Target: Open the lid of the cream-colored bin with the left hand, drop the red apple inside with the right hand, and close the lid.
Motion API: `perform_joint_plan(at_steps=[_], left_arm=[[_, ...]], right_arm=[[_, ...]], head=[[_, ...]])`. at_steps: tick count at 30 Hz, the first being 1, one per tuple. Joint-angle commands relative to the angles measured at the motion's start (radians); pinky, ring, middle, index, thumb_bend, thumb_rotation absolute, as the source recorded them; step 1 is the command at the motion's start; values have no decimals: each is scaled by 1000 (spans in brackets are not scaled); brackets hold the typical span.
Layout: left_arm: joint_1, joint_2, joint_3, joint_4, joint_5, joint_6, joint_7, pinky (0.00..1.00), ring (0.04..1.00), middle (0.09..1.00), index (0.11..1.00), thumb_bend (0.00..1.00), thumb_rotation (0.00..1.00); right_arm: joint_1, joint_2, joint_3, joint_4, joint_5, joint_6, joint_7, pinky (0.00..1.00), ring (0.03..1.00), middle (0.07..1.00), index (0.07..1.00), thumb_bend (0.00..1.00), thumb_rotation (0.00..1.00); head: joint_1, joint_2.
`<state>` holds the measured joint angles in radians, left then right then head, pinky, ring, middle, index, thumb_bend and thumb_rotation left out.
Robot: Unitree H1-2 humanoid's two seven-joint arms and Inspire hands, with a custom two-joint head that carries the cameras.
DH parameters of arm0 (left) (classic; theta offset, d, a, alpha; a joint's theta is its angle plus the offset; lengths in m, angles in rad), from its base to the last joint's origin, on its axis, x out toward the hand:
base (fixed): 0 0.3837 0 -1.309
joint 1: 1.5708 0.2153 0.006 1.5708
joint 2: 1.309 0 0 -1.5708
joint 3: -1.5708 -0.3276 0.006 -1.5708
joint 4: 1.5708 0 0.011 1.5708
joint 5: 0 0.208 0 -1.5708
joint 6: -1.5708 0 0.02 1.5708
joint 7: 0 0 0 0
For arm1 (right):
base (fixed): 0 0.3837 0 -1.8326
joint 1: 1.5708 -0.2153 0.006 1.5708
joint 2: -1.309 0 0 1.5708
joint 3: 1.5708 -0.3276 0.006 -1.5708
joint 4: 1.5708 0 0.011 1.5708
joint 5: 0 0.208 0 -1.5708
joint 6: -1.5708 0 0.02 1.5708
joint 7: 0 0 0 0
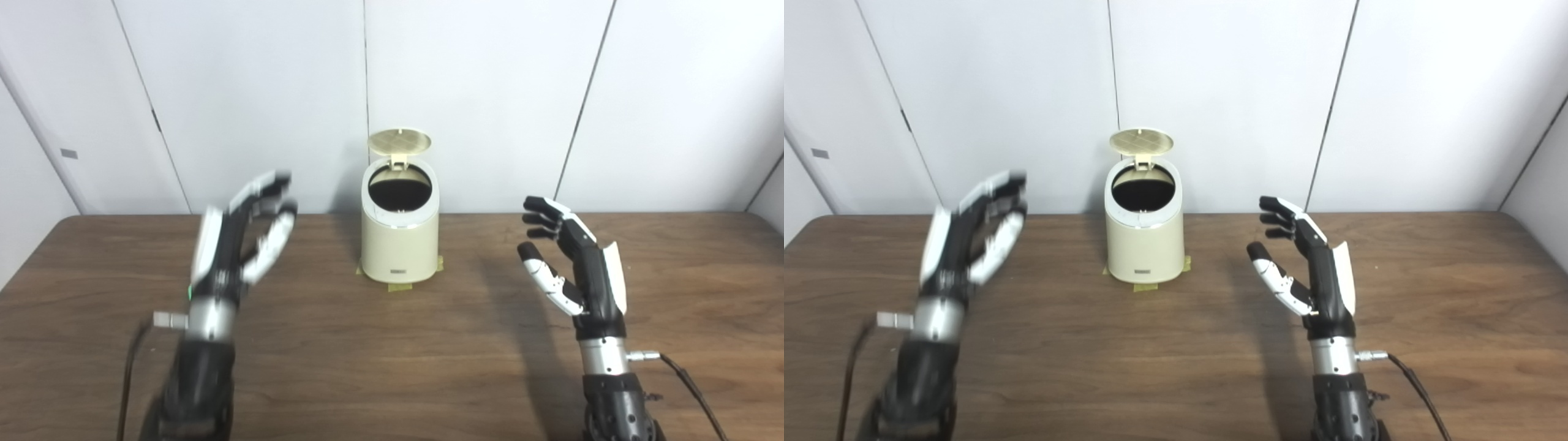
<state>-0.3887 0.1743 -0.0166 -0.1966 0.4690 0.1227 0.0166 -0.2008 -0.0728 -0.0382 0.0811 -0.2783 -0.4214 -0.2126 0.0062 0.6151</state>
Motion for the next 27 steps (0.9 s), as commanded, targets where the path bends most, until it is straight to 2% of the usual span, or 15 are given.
perform_joint_plan(at_steps=[1, 4, 5, 9, 11, 15, 18, 22, 27], left_arm=[[-128, 13, -33, -52, 85, 76, -41, 903, 920, 871, 844, 548, 818], [-239, 31, -100, -58, 196, 180, -113, 884, 938, 906, 863, 583, 845], [-275, 41, -125, -54, 234, 206, -141, 893, 943, 912, 872, 600, 884], [-397, 39, -187, -26, 309, 275, -217, 976, 984, 928, 882, 649, 908], [-453, 36, -220, -6, 342, 293, -251, 995, 991, 926, 879, 656, 911], [-555, 23, -274, 44, 389, 309, -305, 1000, 994, 911, 867, 707, 869], [-593, 16, -297, 73, 417, 320, -330, 1000, 995, 901, 843, 727, 831], [-647, 17, -342, 130, 479, 331, -384, 1000, 989, 880, 849, 783, 852], [-667, 27, -394, 164, 570, 342, -464, 1000, 988, 878, 844, 830, 809]], right_arm=[[-27, -1, -12, -20, 26, -42, -17, 632, 718, 744, 730, 295, 563], [-19, 13, -15, -28, 40, -23, -13, 643, 715, 739, 718, 300, 540], [-16, 18, -18, -31, 36, -4, -15, 644, 712, 735, 715, 299, 541], [-11, 32, -31, -10, 54, 39, -14, 628, 703, 725, 709, 265, 470], [-11, 39, -35, 3, 74, 56, -9, 617, 701, 723, 707, 255, 410], [-7, 38, -35, 11, 81, 102, -2, 619, 714, 731, 716, 254, 390], [-6, 35, -33, 23, 80, 105, -4, 617, 716, 733, 718, 261, 390], [-1, 32, -30, 23, 62, 123, -6, 607, 708, 729, 718, 253, 378], [3, 32, -25, 15, 56, 139, -2, 600, 693, 721, 714, 249, 383]], head=[[-1, 0], [0, 1], [0, 1], [4, 1], [1, 2], [-1, 1], [0, 1], [-2, 1], [-2, 3]])
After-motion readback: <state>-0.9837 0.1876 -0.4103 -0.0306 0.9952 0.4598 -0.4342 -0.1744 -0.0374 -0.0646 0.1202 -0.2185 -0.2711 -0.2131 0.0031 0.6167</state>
